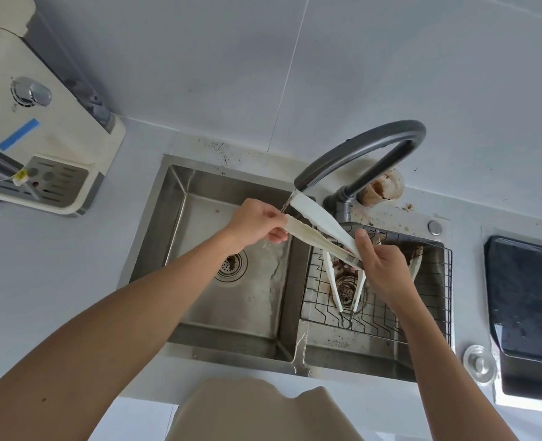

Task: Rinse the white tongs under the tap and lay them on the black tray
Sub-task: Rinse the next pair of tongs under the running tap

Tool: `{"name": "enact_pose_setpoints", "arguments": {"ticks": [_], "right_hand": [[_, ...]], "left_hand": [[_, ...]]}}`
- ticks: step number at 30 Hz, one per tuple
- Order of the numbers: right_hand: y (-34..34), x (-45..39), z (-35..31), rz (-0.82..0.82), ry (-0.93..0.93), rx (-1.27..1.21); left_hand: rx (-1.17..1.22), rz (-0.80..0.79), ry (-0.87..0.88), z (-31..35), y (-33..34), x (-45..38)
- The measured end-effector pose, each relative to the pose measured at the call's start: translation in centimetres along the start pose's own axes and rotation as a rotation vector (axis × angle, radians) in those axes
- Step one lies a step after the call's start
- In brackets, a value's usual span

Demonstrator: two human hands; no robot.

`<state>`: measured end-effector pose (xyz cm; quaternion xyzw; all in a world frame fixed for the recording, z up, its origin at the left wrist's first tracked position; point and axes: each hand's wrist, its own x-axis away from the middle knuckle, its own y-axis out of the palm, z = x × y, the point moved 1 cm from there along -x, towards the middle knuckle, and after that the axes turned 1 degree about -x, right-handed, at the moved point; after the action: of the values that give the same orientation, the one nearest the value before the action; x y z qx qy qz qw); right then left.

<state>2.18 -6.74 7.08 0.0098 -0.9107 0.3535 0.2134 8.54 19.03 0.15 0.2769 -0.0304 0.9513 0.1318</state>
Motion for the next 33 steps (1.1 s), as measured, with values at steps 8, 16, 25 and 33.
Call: {"name": "enact_pose_setpoints", "arguments": {"ticks": [8,16,25,33], "right_hand": [[0.0,-0.3,-0.3,0.011,0.005,0.021],[0.0,-0.3,-0.6,-0.018,-0.020,0.036],[0.7,-0.2,-0.2,0.004,0.034,-0.087],[1.5,0.3,0.6,0.020,0.041,-0.134]], "left_hand": [[-0.478,-0.021,0.192,0.2,0.1,-0.1],[-0.626,-0.066,0.236,0.8,-1.0,0.1],[-0.039,0.083,0.154,0.5,0.4,1.0],[0.066,0.031,0.068,-0.2,0.4,1.1]]}}
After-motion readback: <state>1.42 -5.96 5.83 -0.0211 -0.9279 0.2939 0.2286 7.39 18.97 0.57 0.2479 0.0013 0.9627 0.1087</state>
